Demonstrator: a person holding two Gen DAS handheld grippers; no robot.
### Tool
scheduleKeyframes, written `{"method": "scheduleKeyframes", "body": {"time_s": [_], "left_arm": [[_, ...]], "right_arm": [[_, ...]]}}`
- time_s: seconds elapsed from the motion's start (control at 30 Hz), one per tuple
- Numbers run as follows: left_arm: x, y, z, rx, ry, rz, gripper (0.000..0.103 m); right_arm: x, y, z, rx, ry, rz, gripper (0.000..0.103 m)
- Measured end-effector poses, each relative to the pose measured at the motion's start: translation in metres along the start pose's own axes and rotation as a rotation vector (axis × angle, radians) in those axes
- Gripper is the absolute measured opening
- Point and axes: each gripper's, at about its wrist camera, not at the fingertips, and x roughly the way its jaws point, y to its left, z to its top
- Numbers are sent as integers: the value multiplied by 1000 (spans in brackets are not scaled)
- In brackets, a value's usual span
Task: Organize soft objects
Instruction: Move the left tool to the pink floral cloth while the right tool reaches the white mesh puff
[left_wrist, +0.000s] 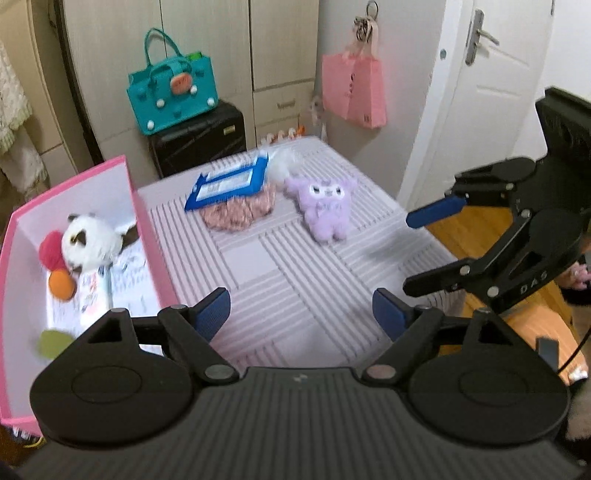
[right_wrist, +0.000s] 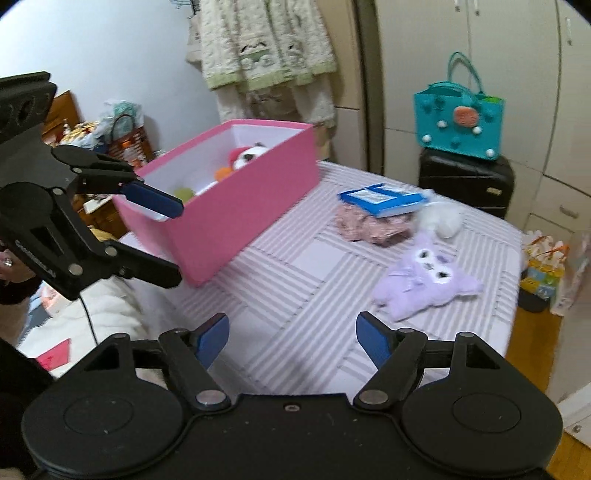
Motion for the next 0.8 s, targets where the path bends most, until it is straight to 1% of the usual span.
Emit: {"method": "scheduleKeyframes", "body": {"time_s": [0.1,0.23,0.4,0.47,0.57,0.63,0.73,0.8], "left_arm": [[17,3,9,-30,-19,1,84],[44,9,18,-99,-37,-23,84],[78,10,28,-150,-86,26,84],[93,12,31,-176,-111,63,84],[115,18,36,-210,-123,121,84],[131,24,40,-227,-118,149,85],[151,33,45,-275,-105,158,85],[163,37,47,-297,-102,168,85]], "right_arm": [[7,-17,3,-2,-15,-29,80],[17,-41,9,-19,-69,-59,80],[32,-76,19,-29,-133,-122,80],[39,-94,24,-9,-141,-136,80],[51,-121,36,26,-150,-116,80],[60,-138,46,47,-138,-98,80],[78,-159,62,60,-107,-61,80],[93,-167,72,33,-81,-47,80]]}}
